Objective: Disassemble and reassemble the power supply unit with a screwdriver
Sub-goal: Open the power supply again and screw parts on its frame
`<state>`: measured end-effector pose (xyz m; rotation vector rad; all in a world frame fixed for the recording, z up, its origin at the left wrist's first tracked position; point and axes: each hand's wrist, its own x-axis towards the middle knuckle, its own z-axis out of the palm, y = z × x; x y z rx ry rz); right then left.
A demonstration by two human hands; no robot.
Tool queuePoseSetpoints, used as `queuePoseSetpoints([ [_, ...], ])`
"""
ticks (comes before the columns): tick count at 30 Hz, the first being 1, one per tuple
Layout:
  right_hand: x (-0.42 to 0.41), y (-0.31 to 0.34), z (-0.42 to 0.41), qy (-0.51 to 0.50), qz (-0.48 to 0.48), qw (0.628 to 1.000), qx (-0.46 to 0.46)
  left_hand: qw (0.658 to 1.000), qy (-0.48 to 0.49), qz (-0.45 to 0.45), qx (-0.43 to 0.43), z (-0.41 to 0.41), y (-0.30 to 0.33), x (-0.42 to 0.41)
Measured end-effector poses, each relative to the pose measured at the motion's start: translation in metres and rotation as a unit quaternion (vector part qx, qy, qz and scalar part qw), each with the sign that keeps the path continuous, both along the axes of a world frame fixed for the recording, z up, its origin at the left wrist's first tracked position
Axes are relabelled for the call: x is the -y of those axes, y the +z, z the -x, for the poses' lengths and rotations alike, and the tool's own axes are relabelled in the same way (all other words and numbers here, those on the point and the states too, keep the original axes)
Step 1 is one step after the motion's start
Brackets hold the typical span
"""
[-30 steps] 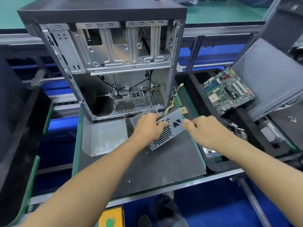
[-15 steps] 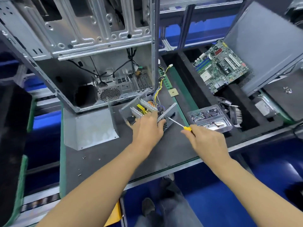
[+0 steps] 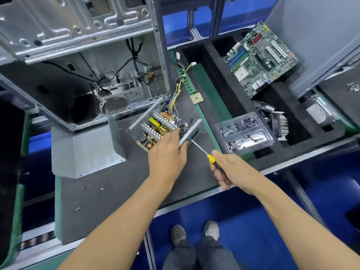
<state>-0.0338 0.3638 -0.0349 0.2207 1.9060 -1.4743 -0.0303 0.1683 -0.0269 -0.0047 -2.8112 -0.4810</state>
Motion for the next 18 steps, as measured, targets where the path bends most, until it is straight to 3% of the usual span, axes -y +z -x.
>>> queuePoseSetpoints([
  [1,-0.002,-0.001,0.000,0.054,-0.103,0.987,-0.108,1.000,0.009,0.004,-0.005,0.001,-0.001,-0.003],
  [2,-0.005,-0.003,0.001,0.124,-0.233,0.932,-0.249,1.000,0.019,0.004,-0.005,0.001,-0.002,-0.006],
  [3,-0.011,-0.006,0.000,0.183,-0.367,0.825,-0.388,1.000,0.031,-0.001,-0.004,0.001,-0.003,-0.010],
  [4,-0.015,-0.007,-0.001,0.176,-0.426,0.730,-0.505,0.999,0.041,-0.008,-0.003,0.001,-0.004,-0.012],
  [5,-0.015,-0.006,-0.001,0.127,-0.414,0.709,-0.557,0.999,0.050,-0.014,-0.006,0.002,-0.004,-0.014],
  [6,-0.015,-0.007,-0.003,0.070,-0.363,0.743,-0.558,0.998,0.053,-0.019,-0.005,0.002,-0.005,-0.015],
  [7,-0.016,-0.007,-0.002,0.023,-0.281,0.806,-0.520,0.998,0.055,-0.024,-0.004,0.002,-0.006,-0.015],
  [9,-0.017,-0.003,0.001,-0.067,-0.088,0.935,-0.337,0.998,0.055,-0.037,0.001,0.004,-0.007,-0.014],
  [10,-0.017,0.001,0.001,-0.110,0.016,0.969,-0.220,0.997,0.058,-0.051,0.011,0.004,-0.006,-0.014],
  [12,-0.017,0.003,0.005,-0.195,0.160,0.968,-0.008,0.994,0.068,-0.079,0.026,0.005,-0.005,-0.013],
  [14,-0.014,0.004,0.005,-0.187,0.208,0.948,0.152,0.993,0.067,-0.092,0.031,0.004,-0.005,-0.013],
  [16,-0.010,0.005,0.002,-0.119,0.187,0.948,0.229,0.992,0.062,-0.107,0.036,0.002,-0.005,-0.014],
  [18,-0.008,0.008,-0.001,-0.092,0.145,0.965,0.197,0.990,0.059,-0.123,0.039,0.003,-0.006,-0.014],
])
